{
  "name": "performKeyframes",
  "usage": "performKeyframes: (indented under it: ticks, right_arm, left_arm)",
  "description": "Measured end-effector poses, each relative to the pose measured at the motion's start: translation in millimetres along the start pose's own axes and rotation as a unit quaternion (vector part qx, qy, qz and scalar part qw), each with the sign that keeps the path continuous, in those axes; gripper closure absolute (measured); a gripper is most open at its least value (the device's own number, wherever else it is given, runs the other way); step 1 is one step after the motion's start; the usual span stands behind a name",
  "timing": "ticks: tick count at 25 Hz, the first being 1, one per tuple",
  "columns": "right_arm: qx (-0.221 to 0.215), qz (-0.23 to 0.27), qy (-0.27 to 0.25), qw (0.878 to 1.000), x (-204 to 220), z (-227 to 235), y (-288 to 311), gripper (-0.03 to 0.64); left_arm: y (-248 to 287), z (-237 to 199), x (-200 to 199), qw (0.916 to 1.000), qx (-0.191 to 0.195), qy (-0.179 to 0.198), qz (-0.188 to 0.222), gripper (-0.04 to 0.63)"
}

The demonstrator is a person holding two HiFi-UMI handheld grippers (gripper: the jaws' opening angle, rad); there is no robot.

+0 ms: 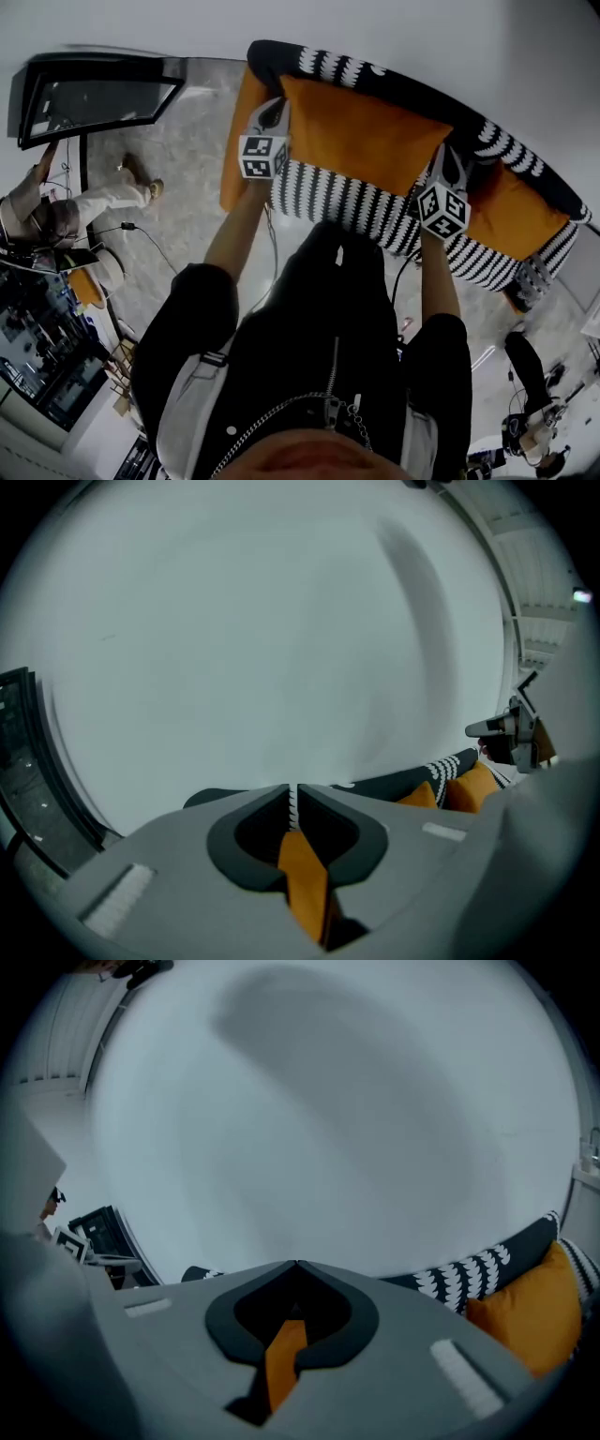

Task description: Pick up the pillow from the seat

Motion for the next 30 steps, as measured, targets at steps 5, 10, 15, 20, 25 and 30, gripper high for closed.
performKeyframes:
  ticks: [5,10,15,20,25,30]
  right_arm:
    - [-0.010,-0.045,0.000,0.999,19,2,35,0.584]
    - [0.000,-0.090,0.005,0.996,42,9,53,0.494]
    - [0.009,-0.108,-0.005,0.994,57,14,49,0.459]
    - [0.015,-0.127,-0.008,0.992,71,21,40,0.451]
    - [0.023,-0.152,-0.009,0.988,88,21,48,0.440]
    - [0.035,-0.172,-0.007,0.984,87,48,49,0.416]
  left_arm:
    - [51,-37,41,0.9957,-0.027,-0.076,-0.046,0.406]
    - [92,-65,80,0.9865,-0.053,-0.127,-0.088,0.270]
    - [126,-72,103,0.9847,-0.037,-0.124,-0.117,0.264]
    - [148,-75,123,0.9748,-0.011,-0.156,-0.159,0.264]
    - [162,-78,138,0.9659,0.034,-0.172,-0.191,0.345]
    - [149,-43,132,0.9714,0.059,-0.113,-0.200,0.535]
Point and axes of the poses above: the fingertips, and each gripper's own axes: y forward along the fingers, z to its right, x out of its underside, the point moved 5 cm from there along -y, backward along the fingers, and after that the axes turned 7 degrees about y, right-handed, at the moved point
